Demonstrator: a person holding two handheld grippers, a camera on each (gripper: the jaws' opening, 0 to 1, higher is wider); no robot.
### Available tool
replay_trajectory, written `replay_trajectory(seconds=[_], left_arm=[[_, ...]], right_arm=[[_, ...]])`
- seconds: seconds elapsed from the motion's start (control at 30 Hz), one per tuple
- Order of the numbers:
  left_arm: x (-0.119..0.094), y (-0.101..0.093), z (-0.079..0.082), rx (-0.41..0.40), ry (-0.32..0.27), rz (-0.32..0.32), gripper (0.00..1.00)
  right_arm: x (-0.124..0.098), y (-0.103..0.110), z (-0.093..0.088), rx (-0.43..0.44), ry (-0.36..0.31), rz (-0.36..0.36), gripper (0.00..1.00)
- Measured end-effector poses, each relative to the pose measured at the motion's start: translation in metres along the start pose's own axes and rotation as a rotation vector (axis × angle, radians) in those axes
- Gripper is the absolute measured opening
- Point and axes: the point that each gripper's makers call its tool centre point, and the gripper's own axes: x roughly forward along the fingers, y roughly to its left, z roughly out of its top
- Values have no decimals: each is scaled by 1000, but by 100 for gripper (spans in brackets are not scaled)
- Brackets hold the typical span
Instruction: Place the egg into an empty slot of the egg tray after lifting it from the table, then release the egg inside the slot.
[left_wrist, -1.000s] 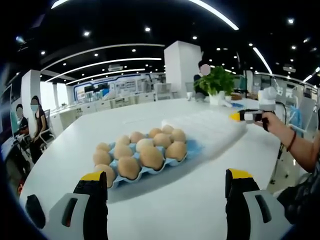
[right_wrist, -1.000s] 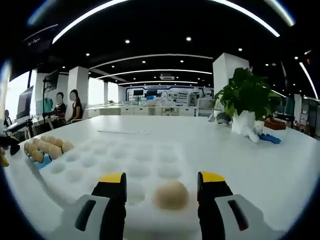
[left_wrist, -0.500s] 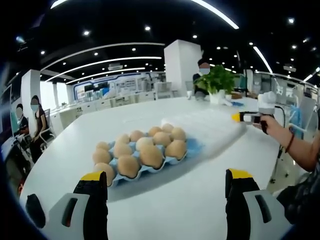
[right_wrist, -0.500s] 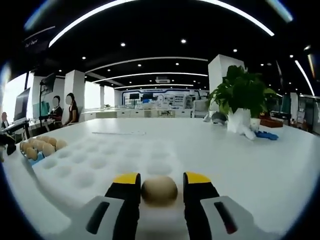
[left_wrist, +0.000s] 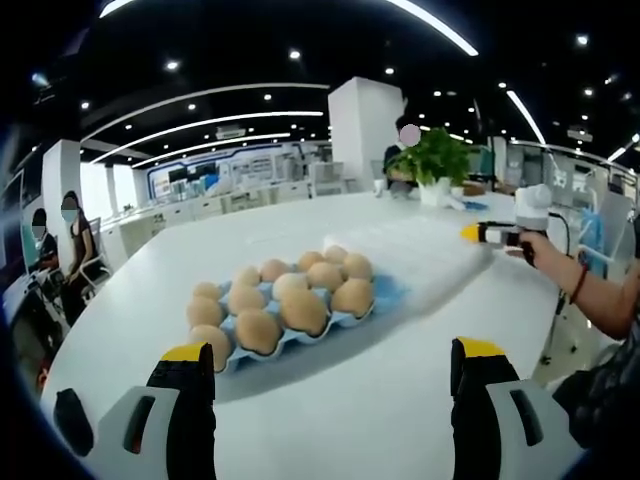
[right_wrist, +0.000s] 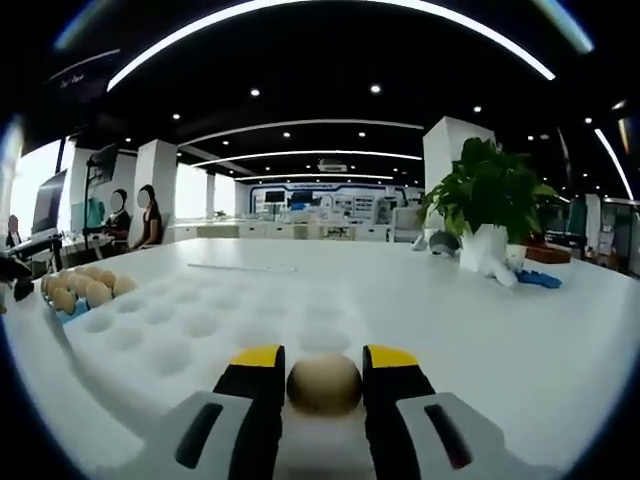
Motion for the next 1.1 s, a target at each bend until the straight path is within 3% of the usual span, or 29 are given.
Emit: replay_trajectory(seconds=[0.3,0.57,0.8,1.1], left_arm=[[-5,6,0,-1,1,15,100],[-1,2,0,9,2,-5,100],[-3,4,-1,3,1,10,100],[-5,4,0,-1,-7,12,100]], right_arm=[[-4,0,-2,5,42,-23,32],[-4,1,-1,-7,15,-30,30],[-4,-2,1,63,18,-40,29],[-7,-1,9,61,-13,-43,29]])
